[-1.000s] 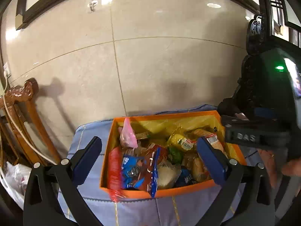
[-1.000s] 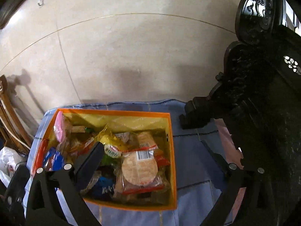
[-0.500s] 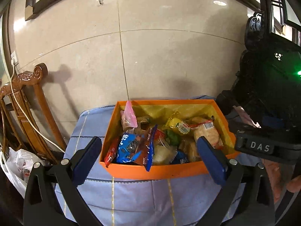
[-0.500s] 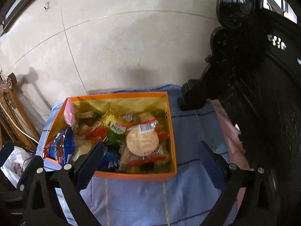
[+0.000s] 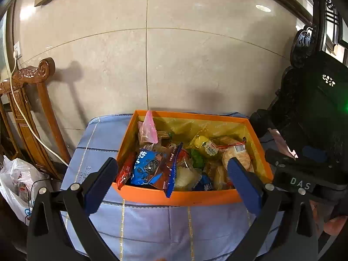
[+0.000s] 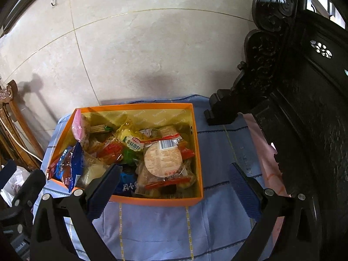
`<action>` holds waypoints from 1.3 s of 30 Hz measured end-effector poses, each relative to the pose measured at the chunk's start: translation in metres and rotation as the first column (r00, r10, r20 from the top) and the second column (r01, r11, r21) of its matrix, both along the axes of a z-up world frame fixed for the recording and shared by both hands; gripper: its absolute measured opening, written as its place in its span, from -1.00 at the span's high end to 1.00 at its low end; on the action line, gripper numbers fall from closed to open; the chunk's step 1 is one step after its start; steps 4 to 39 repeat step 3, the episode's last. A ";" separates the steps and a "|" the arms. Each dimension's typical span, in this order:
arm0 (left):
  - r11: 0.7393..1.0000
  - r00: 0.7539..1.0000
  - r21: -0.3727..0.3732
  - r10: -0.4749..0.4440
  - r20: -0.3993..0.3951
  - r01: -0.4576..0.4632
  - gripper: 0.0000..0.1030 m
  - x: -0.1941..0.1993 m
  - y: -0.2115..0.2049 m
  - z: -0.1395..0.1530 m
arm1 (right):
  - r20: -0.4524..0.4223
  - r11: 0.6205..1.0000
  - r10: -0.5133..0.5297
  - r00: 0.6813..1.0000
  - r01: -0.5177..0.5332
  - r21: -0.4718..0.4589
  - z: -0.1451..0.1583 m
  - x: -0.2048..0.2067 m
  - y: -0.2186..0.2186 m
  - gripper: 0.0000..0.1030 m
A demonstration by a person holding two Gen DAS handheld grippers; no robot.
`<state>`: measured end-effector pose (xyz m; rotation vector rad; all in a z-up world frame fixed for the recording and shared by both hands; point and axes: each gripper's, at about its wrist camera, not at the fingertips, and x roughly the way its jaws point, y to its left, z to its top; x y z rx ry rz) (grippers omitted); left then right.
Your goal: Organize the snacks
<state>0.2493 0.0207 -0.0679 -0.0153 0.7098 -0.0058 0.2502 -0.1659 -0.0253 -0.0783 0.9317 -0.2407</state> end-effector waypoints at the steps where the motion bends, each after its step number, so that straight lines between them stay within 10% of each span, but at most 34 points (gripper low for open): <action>1: 1.000 1.000 0.026 -0.003 0.004 0.003 -0.92 -0.001 -0.001 0.000 | 0.003 1.000 0.001 1.000 -0.001 -0.001 0.001 -0.001 0.001 -0.93; 39: 0.999 1.000 0.049 -0.011 0.005 0.011 -0.92 -0.001 -0.002 0.000 | 0.006 1.000 0.006 1.000 -0.006 -0.004 0.003 -0.001 0.002 -0.93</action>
